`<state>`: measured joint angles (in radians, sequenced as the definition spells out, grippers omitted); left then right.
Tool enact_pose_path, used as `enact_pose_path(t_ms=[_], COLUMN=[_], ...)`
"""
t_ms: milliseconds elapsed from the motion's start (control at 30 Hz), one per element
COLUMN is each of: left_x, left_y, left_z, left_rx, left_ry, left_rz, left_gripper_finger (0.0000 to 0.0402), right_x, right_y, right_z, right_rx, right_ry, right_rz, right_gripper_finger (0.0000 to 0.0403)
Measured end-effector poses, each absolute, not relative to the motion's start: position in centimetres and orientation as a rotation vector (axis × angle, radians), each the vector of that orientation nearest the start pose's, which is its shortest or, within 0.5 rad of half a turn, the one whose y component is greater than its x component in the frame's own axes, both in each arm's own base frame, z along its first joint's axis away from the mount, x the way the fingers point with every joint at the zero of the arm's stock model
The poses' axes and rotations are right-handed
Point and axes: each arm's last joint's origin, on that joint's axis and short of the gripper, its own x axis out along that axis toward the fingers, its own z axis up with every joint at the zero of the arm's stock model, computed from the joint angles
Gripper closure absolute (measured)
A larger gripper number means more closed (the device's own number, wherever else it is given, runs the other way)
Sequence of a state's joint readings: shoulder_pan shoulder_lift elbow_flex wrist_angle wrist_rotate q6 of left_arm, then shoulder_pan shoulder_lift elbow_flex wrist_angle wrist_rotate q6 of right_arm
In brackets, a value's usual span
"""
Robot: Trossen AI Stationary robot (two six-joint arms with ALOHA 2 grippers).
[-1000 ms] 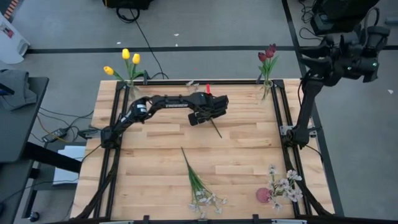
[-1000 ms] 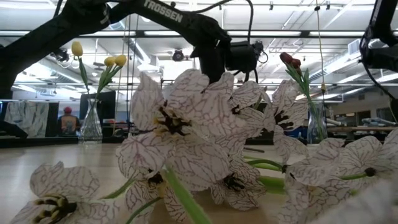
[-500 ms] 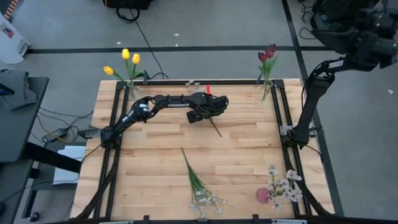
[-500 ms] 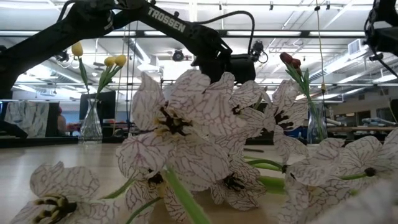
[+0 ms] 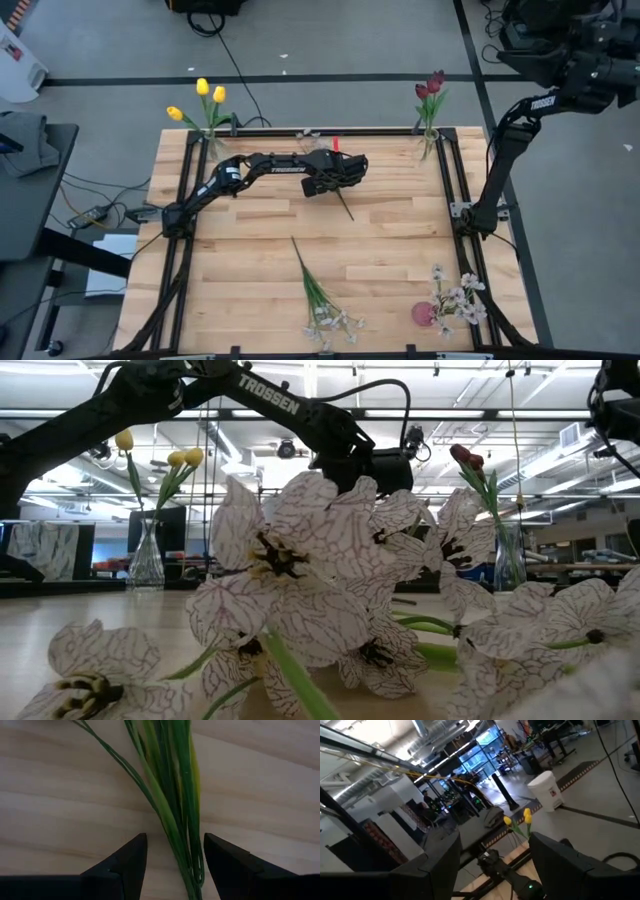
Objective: Sort flowers into vase by color
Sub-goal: Put the top white flowers into the purple vase
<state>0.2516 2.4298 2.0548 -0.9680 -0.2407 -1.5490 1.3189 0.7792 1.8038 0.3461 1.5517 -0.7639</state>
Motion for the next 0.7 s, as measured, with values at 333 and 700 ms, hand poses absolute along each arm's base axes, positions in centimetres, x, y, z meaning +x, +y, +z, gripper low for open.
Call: enact_pose_path(t_ms=[333, 700], left_x=[47.1, 47.2], left_y=[12.6, 11.4], left_z=[14.7, 14.5], left_rx=[-1.236, -1.202], left_ry=[0.772, 0.797], left_rz=[1.392, 1.392], left_gripper_finger=[0.0272, 0.0384], right_x=[0.4, 0.2], right_y=[-8.5, -8.4], right_z=[59.6, 59.6], right_rx=[0.6, 0.596], right_ry=[-0.093, -0.097], right_rz=[-0.294, -0.314], right_gripper_finger=[0.0166, 0.0175])
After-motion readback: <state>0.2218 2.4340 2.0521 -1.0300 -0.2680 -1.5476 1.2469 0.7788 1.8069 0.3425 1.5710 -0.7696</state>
